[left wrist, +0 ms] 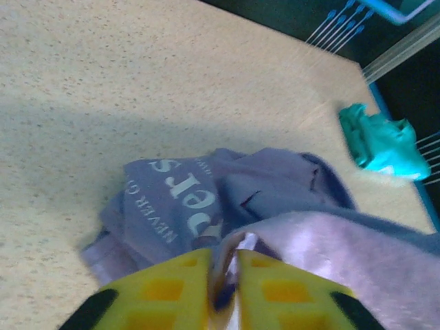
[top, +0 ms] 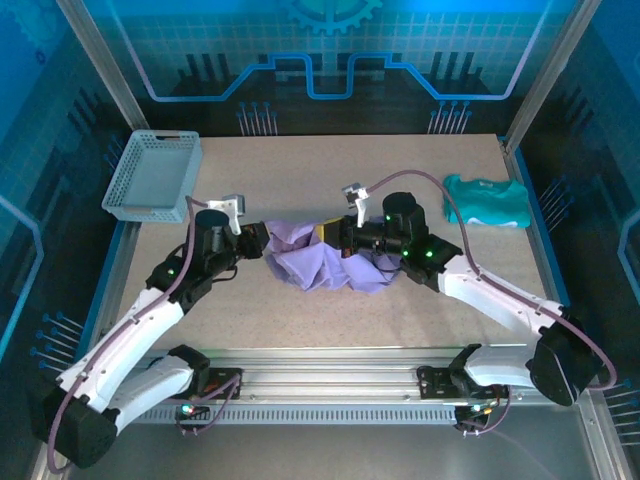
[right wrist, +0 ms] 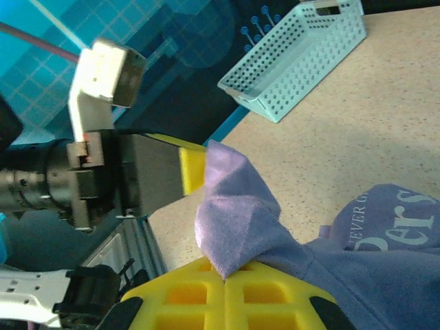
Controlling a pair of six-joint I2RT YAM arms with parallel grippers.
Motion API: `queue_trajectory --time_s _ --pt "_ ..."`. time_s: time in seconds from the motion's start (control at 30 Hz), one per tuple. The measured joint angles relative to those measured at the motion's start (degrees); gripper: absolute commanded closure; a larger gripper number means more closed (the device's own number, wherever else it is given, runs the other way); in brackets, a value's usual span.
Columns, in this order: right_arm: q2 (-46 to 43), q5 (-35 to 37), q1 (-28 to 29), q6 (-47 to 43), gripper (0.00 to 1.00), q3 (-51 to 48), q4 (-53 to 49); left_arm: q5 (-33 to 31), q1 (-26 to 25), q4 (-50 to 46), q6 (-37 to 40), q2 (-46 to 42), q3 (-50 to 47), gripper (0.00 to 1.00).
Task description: Fold the inside-out t-shirt
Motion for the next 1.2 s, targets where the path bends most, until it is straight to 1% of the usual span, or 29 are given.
queue_trajectory --time_s 0.13,0.2,0.23,0.3,0.37,0.43,0.53,0.63,0.83,1.0,1.13,1.2 --pt "0.98 -1.64 -0.87 0.0 1.0 0.0 0.76 -0.09 -0.07 -2.32 1.49 -0.66 0.0 0.52" --pt "1.31 -2.08 -1.33 -0.02 0.99 0.0 0.81 -0.02 -0.39 -3.08 1.77 -2.49 -0.02 0.47" --pt "1.46 -2.12 -1.55 -0.02 0.99 0.0 0.83 0.15 -0.81 -3.32 1.95 -3.8 -0.02 0.47" --pt "1.68 -2.1 -1.64 -0.02 0.99 0.0 0.83 0.48 -1.9 -3.63 2.12 -5.79 -0.02 0.48" --pt "1.95 -2.1 -1.64 -0.02 0.99 0.0 0.79 1.46 -3.39 -4.0 2.1 -7.06 -0.02 0.52" --pt "2.23 -2.1 -1.64 -0.02 0.99 0.0 0.7 3.63 -5.25 -4.0 1.6 -7.04 -0.02 0.54" --pt "2.6 -2.1 -1.64 -0.02 0.99 0.0 0.7 8.37 -7.28 -2.89 0.94 -5.22 -0.02 0.53" --pt "2.75 -2.1 -1.64 -0.02 0.99 0.0 0.63 11.61 -7.85 -0.87 -0.28 -1.92 0.0 0.52" --pt "2.73 -2.1 -1.64 -0.02 0.99 0.0 0.63 12.0 -7.82 0.22 -0.83 3.32 1.2 0.51" --pt "2.67 -2.08 -1.64 -0.07 0.99 0.0 0.24 11.78 -7.1 2.01 -1.2 5.53 2.6 0.51" --pt "2.4 -2.1 -1.64 -0.07 0.99 0.0 0.24 11.8 -6.21 3.54 -1.79 6.38 2.67 0.59" --pt "2.29 -2.08 -1.64 -0.07 0.99 0.0 0.24 11.93 -5.88 4.33 -1.75 7.06 2.69 0.67"
